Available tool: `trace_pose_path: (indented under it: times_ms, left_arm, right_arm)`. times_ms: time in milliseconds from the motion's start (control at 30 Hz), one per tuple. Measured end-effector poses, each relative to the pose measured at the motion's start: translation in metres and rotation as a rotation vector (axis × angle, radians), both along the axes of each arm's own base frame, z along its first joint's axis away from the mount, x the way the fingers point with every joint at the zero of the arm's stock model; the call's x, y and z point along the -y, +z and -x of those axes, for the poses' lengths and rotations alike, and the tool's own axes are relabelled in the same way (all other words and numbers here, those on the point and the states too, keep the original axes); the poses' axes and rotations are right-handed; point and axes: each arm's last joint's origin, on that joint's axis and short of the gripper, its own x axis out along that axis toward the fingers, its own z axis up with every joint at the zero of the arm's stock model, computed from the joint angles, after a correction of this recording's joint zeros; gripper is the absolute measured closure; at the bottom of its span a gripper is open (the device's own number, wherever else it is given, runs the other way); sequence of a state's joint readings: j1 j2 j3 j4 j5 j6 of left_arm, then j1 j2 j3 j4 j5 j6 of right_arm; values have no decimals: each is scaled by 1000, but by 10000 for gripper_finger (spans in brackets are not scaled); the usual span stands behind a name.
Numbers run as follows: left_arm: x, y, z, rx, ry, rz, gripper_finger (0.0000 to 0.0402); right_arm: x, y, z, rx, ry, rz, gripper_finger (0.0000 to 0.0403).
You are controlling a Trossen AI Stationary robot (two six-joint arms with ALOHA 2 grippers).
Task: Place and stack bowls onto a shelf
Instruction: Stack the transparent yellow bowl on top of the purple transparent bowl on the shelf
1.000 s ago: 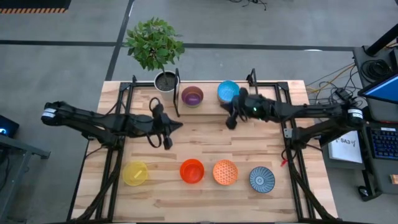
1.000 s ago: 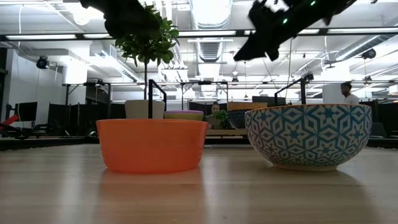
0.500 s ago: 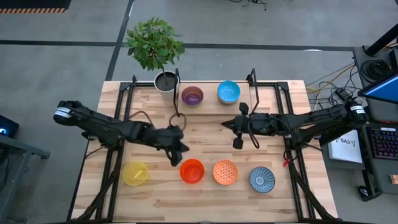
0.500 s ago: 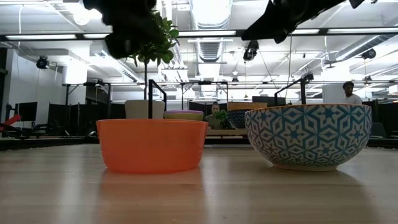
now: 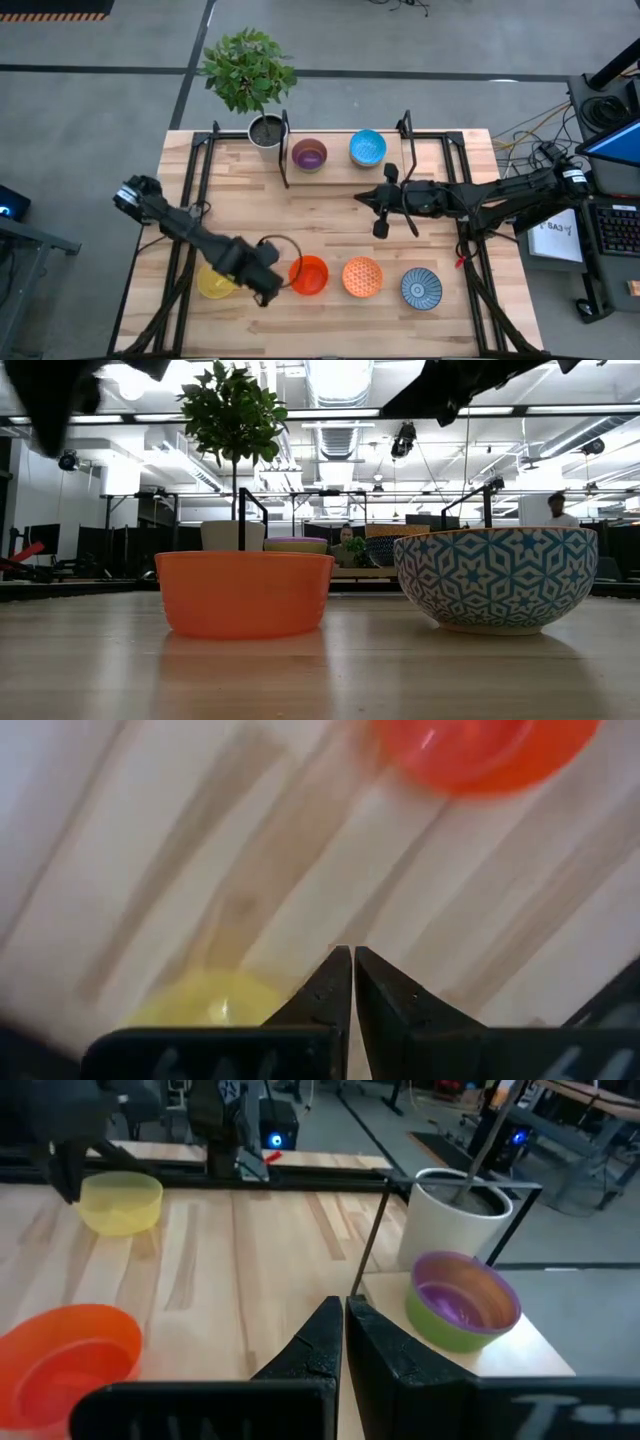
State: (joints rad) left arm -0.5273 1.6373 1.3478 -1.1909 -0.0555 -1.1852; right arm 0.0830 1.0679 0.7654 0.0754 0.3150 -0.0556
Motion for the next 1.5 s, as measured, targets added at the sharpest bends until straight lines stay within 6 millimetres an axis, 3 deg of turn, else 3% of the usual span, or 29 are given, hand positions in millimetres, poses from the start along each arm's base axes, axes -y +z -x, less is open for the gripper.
trace_pose_path:
  times_ms: [167, 367, 567, 733, 1033, 1200, 1300, 1500]
  left_arm:
    - [23, -3, 9, -89, 96, 2, 378]
    - [40, -15, 27, -137, 150, -14, 312]
    - [38, -40, 43, -201, 207, -78, 260]
    - [34, -61, 51, -232, 223, -92, 249]
    - [33, -92, 54, -176, 236, -28, 271]
    - [35, -96, 52, -145, 230, 5, 339]
    - [35, -94, 51, -146, 225, 4, 390]
    - [41, -63, 40, -141, 41, 7, 400]
  right_arm:
    - [0, 2, -1, 16, 5, 13, 394]
    - [0, 2, 0, 16, 7, 12, 394]
    - [0, 2, -1, 19, 12, -9, 394]
    - [-4, 0, 0, 10, 75, -60, 394]
    - [-14, 0, 0, 3, 128, -40, 394]
    - [-14, 0, 1, -2, 130, -34, 394]
    - [-14, -1, 2, -20, 130, -31, 394]
    - [-13, -3, 9, -78, 122, -49, 394]
